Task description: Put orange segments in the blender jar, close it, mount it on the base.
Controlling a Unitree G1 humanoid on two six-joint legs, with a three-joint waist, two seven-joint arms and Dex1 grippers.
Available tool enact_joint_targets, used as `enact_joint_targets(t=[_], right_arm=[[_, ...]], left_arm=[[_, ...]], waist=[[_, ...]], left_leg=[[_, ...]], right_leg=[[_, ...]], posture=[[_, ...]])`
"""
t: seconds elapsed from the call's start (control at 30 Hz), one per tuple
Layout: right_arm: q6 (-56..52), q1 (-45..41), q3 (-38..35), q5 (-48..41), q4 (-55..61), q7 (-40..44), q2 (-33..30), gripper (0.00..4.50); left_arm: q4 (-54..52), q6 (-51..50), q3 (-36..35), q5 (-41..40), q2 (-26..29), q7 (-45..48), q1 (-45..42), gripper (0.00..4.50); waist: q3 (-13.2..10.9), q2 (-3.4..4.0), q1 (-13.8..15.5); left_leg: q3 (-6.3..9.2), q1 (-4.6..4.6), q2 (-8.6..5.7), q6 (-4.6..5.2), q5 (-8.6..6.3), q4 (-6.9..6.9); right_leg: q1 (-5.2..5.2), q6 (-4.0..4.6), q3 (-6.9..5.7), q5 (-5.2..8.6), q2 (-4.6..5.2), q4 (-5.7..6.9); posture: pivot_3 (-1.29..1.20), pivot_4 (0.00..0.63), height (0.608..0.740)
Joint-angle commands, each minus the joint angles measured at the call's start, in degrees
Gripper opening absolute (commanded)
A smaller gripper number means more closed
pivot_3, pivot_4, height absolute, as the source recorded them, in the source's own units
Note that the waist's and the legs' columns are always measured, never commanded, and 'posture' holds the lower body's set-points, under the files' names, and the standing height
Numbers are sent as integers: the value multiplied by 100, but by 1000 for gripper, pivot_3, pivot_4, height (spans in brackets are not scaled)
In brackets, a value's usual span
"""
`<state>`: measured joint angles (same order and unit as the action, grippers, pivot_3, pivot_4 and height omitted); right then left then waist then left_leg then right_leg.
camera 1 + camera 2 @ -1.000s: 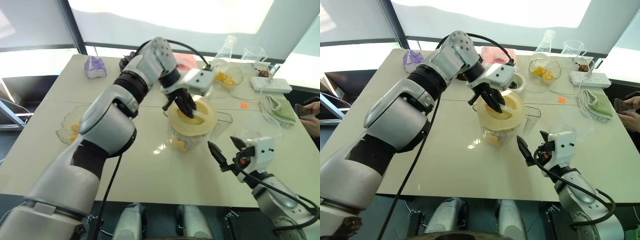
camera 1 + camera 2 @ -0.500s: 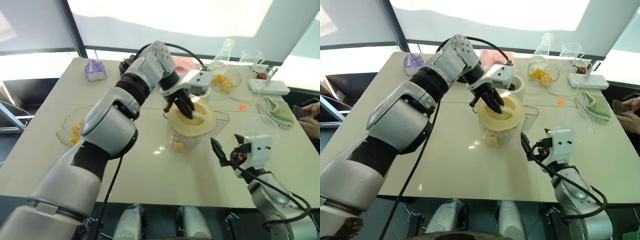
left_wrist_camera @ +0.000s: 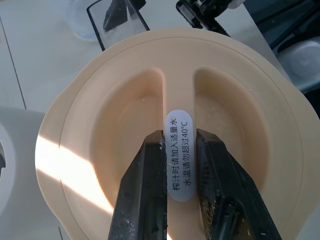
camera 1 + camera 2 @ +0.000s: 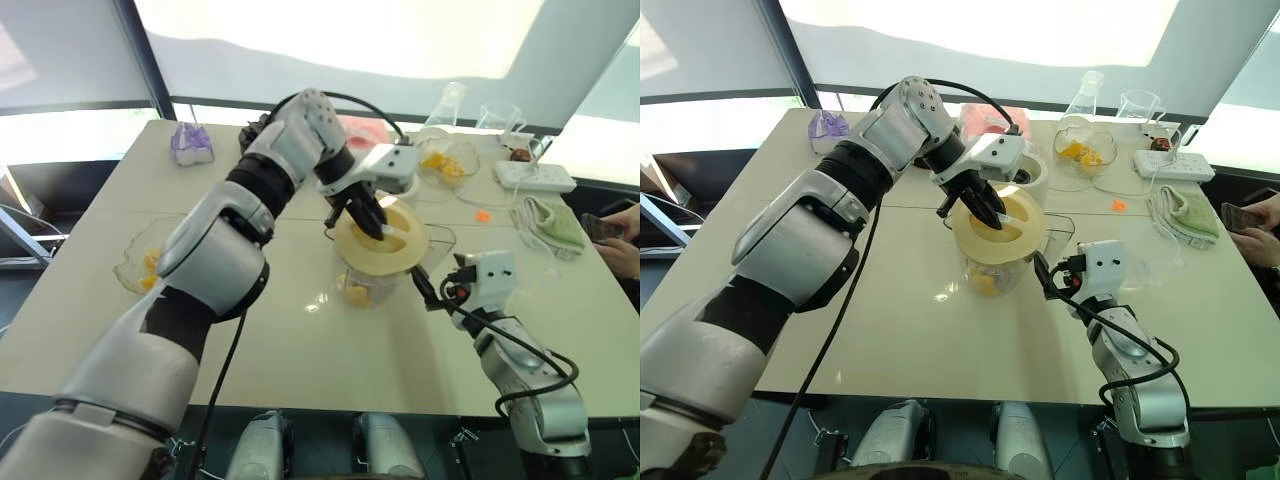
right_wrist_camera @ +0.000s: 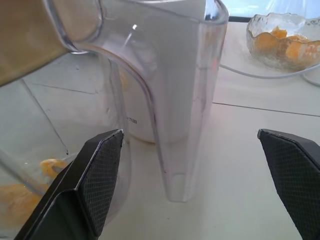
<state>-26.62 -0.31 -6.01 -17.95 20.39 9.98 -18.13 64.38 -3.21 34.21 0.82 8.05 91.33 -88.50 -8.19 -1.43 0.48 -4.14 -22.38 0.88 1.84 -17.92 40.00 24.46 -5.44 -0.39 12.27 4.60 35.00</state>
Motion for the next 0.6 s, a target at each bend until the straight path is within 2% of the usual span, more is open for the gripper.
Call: enact_joint_targets(t=[0.03, 0.2, 0.23, 0.4, 0.6], right_arm=[[365, -175, -1, 38, -197, 209, 88, 3686], [396, -174, 23, 122, -229, 318, 97, 1173], [386, -163, 37, 137, -197, 332, 106, 887], [348, -157, 81, 261, -122, 261, 153, 900], [278, -154, 108, 374, -37, 131, 241, 900]], left_arm=[[9, -150, 727, -216, -53, 117, 520, 237], [-172, -249, 1028, -490, 89, 117, 588, 237], [-188, -257, 1071, -521, 106, 117, 601, 237], [-203, -319, 1206, -568, 138, 117, 657, 237], [-80, -1342, 603, -91, -214, 24, 709, 237]], waist=[[2, 3, 7], [2, 4, 14], [2, 4, 9], [2, 4, -1], [9, 4, 12]], left_leg=[[1, 0, 0, 0, 0, 0], [7, -4, -1, 4, -3, -4], [7, -6, -1, 5, -3, -4], [7, -3, -1, 15, -9, -5], [9, -3, -2, 18, -11, -6]], right_leg=[[0, 0, 0, 0, 0, 1], [0, -4, -1, 4, 1, -2], [1, -5, -1, 4, 2, -3], [2, -7, -1, 7, 0, -3], [-1, -10, -3, 10, 0, -5]], posture=[[0, 150, 740], [0, 150, 740], [0, 150, 740], [0, 150, 740], [0, 150, 740]])
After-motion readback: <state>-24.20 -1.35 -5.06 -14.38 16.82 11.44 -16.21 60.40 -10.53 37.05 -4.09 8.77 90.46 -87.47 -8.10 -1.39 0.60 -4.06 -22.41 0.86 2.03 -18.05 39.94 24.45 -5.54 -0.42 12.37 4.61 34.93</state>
